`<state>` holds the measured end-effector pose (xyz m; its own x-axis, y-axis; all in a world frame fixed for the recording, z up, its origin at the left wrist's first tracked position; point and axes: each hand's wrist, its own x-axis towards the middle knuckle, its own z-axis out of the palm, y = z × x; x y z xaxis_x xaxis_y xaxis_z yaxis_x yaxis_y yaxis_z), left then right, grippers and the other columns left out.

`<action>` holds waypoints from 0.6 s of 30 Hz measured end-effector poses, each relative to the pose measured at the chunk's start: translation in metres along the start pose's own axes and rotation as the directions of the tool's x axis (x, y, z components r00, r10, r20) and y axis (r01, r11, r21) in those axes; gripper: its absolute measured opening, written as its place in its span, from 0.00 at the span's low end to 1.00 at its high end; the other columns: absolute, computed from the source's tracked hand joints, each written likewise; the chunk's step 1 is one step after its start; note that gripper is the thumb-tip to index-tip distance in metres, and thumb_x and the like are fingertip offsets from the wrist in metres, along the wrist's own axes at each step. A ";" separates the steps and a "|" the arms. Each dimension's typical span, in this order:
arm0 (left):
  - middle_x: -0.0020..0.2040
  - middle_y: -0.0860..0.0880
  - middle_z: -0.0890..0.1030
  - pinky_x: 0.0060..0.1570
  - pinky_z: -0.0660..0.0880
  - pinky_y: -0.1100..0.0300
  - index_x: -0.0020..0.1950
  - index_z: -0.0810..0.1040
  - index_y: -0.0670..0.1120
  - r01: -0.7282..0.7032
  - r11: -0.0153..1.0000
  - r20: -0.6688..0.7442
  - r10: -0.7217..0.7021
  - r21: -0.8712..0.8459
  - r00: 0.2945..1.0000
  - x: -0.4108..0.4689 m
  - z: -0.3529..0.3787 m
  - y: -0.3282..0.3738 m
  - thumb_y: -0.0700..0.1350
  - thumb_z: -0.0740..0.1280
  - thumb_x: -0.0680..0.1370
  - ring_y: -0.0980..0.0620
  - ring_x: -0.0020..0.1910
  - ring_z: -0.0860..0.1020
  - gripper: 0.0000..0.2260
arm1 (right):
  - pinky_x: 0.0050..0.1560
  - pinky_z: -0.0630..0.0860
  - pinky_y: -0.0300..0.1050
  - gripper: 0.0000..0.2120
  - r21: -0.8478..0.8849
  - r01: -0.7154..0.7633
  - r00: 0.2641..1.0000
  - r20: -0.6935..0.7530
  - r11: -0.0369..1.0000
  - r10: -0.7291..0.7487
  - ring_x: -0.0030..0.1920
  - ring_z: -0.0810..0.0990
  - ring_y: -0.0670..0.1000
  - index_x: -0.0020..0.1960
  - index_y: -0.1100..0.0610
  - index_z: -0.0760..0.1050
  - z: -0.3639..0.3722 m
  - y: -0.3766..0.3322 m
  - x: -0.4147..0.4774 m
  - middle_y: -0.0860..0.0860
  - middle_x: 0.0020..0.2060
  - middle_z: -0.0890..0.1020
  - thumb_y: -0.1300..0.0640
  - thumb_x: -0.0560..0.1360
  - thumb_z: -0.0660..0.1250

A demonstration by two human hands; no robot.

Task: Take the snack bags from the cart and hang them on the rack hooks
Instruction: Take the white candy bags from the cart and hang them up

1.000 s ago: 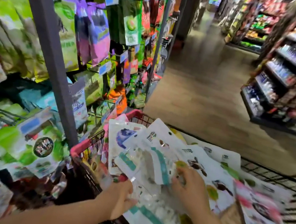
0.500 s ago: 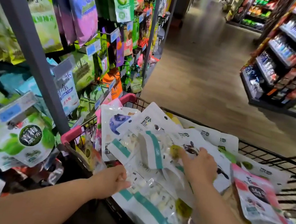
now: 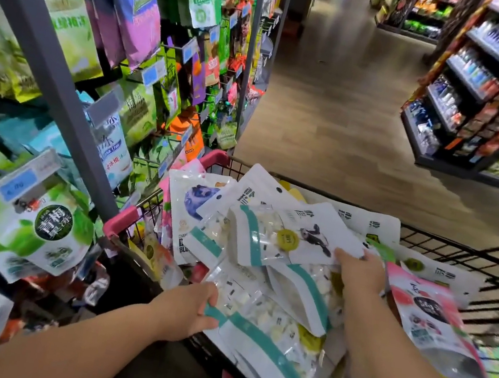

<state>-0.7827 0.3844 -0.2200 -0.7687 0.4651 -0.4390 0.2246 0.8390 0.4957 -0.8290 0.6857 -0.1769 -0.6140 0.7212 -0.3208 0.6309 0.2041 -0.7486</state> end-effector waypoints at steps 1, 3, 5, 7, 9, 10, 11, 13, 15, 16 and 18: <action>0.41 0.57 0.70 0.39 0.66 0.61 0.59 0.68 0.51 -0.003 1.000 -0.001 0.003 0.006 1.000 -0.001 0.001 0.001 0.57 0.64 0.77 0.56 0.41 0.71 0.15 | 0.57 0.70 0.46 0.23 0.063 -0.034 0.999 0.023 0.997 0.032 0.58 0.75 0.58 0.67 0.58 0.71 0.000 -0.002 -0.004 0.55 0.61 0.77 0.52 0.74 0.71; 0.39 0.57 0.70 0.40 0.67 0.61 0.60 0.68 0.50 -0.013 1.000 0.005 0.013 -0.008 1.000 -0.003 0.004 0.002 0.57 0.64 0.78 0.56 0.39 0.71 0.16 | 0.62 0.74 0.52 0.21 0.250 -0.066 0.994 0.098 0.966 0.043 0.56 0.77 0.58 0.62 0.56 0.72 0.000 0.002 -0.010 0.54 0.59 0.78 0.53 0.72 0.73; 0.38 0.56 0.70 0.39 0.67 0.61 0.58 0.68 0.50 -0.024 1.000 0.015 0.025 -0.013 1.000 -0.008 0.006 0.004 0.58 0.64 0.78 0.57 0.37 0.70 0.16 | 0.58 0.77 0.54 0.13 0.416 -0.071 0.988 0.154 0.906 0.006 0.53 0.80 0.57 0.55 0.53 0.73 -0.001 0.015 -0.019 0.55 0.54 0.81 0.58 0.73 0.72; 0.40 0.56 0.72 0.42 0.69 0.60 0.56 0.68 0.50 -0.034 0.999 0.022 0.035 -0.041 0.999 -0.013 0.010 0.006 0.60 0.64 0.77 0.56 0.38 0.71 0.17 | 0.47 0.79 0.47 0.10 0.568 -0.122 0.978 0.207 0.814 0.002 0.46 0.80 0.52 0.57 0.53 0.74 -0.005 0.028 -0.033 0.51 0.47 0.82 0.61 0.77 0.68; 0.41 0.54 0.72 0.45 0.70 0.59 0.55 0.68 0.50 -0.033 0.994 0.026 0.035 -0.106 0.999 -0.019 0.017 0.006 0.62 0.65 0.75 0.55 0.39 0.71 0.18 | 0.39 0.80 0.43 0.11 0.693 -0.184 0.965 0.263 0.697 -0.007 0.44 0.82 0.49 0.61 0.54 0.74 -0.011 0.041 -0.051 0.50 0.46 0.82 0.61 0.79 0.64; 0.41 0.54 0.72 0.46 0.71 0.59 0.54 0.68 0.51 -0.033 0.991 0.026 0.036 -0.126 0.999 -0.021 0.022 0.005 0.63 0.66 0.74 0.55 0.39 0.70 0.19 | 0.38 0.80 0.42 0.11 0.746 -0.201 0.959 0.282 0.635 -0.029 0.44 0.83 0.49 0.62 0.55 0.74 -0.015 0.046 -0.060 0.51 0.48 0.83 0.62 0.80 0.62; 0.41 0.54 0.72 0.47 0.72 0.58 0.52 0.68 0.52 -0.033 0.990 0.028 0.037 -0.134 0.999 -0.023 0.027 0.004 0.64 0.66 0.73 0.55 0.40 0.70 0.18 | 0.40 0.81 0.42 0.12 0.786 -0.212 0.952 0.301 0.580 -0.060 0.46 0.84 0.49 0.64 0.56 0.73 -0.019 0.051 -0.067 0.53 0.51 0.83 0.62 0.81 0.60; 0.42 0.55 0.72 0.49 0.73 0.57 0.47 0.67 0.56 -0.030 0.988 0.038 0.036 -0.152 0.999 -0.029 0.037 0.003 0.65 0.67 0.72 0.54 0.40 0.71 0.16 | 0.51 0.82 0.50 0.16 0.852 -0.239 0.944 0.316 0.466 -0.093 0.53 0.84 0.54 0.68 0.57 0.71 -0.029 0.060 -0.077 0.56 0.56 0.83 0.61 0.82 0.59; 0.42 0.54 0.73 0.50 0.73 0.59 0.48 0.68 0.55 -0.048 0.982 0.031 0.055 -0.182 0.998 -0.038 0.047 0.004 0.64 0.68 0.72 0.54 0.40 0.71 0.16 | 0.58 0.79 0.57 0.16 0.872 -0.282 0.928 0.354 0.400 -0.117 0.58 0.82 0.57 0.68 0.56 0.72 -0.044 0.060 -0.088 0.56 0.58 0.83 0.58 0.81 0.59; 0.43 0.54 0.73 0.49 0.72 0.60 0.50 0.68 0.53 -0.060 0.980 0.022 0.065 -0.188 0.998 -0.044 0.051 0.007 0.63 0.68 0.72 0.55 0.41 0.71 0.17 | 0.56 0.80 0.56 0.15 0.874 -0.300 0.920 0.371 0.382 -0.128 0.56 0.83 0.56 0.67 0.56 0.73 -0.051 0.056 -0.093 0.56 0.56 0.84 0.56 0.81 0.59; 0.43 0.54 0.73 0.46 0.70 0.62 0.51 0.68 0.53 -0.079 0.981 0.001 0.080 -0.178 0.997 -0.056 0.060 0.010 0.63 0.68 0.72 0.55 0.41 0.71 0.18 | 0.47 0.83 0.52 0.14 0.878 -0.295 0.903 0.386 0.377 -0.191 0.51 0.85 0.53 0.63 0.55 0.76 -0.066 0.049 -0.101 0.54 0.53 0.85 0.53 0.80 0.59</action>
<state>-0.7015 0.3838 -0.2352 -0.7474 0.5315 -0.3987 0.1743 0.7359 0.6543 -0.7051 0.6666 -0.1433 -0.8575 0.3569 -0.3706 0.0025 -0.7174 -0.6967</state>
